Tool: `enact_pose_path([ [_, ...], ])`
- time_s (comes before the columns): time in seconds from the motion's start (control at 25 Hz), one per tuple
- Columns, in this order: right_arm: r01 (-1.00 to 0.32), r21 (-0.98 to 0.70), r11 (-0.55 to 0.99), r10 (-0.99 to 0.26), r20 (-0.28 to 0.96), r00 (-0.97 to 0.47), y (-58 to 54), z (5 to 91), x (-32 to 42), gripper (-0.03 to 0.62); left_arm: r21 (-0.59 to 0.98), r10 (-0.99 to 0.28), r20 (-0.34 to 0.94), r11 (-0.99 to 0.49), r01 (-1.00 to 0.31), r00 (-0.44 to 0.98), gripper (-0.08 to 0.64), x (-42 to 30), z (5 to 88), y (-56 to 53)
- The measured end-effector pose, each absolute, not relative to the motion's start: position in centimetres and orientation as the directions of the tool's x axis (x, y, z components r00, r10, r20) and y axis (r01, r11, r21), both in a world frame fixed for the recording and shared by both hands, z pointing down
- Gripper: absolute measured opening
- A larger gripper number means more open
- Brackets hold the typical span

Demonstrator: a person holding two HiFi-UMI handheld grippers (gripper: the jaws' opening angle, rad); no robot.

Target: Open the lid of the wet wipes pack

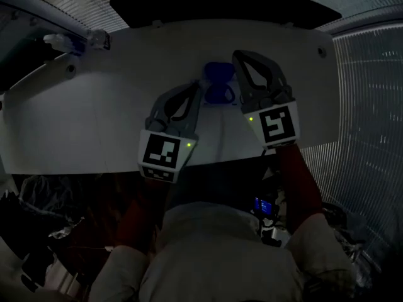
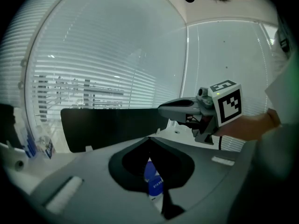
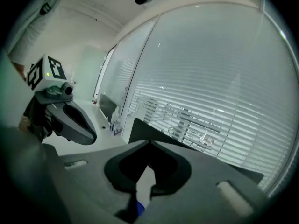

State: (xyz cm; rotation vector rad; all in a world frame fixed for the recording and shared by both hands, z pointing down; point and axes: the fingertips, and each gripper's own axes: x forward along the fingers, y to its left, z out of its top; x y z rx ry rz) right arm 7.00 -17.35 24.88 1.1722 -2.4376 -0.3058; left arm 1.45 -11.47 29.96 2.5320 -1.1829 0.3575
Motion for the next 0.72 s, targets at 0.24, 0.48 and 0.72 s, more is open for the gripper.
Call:
enact_pose_path([
  [0.24,-0.770,0.272,0.577,-0.814,0.117,-0.569,-13.8,16.5,7.0,0.002,0.143,-0.731,0.247,-0.622,-0.770,0.637,0.002,1.6,22.5,-10.2],
  [0.48,-0.816,0.171,0.552,-0.832,0.056,-0.552,-8.2,10.8,7.5,0.002,0.146,-0.741,0.166,-0.634,-0.759,0.651,0.002,1.8,16.5,-6.4],
  [0.72,-0.821,0.123,0.558,-0.828,0.029,-0.559,-3.5,7.9,6.6,0.002,0.145,-0.739,0.120,-0.648,-0.748,0.664,0.002,2.5,13.7,-4.0],
])
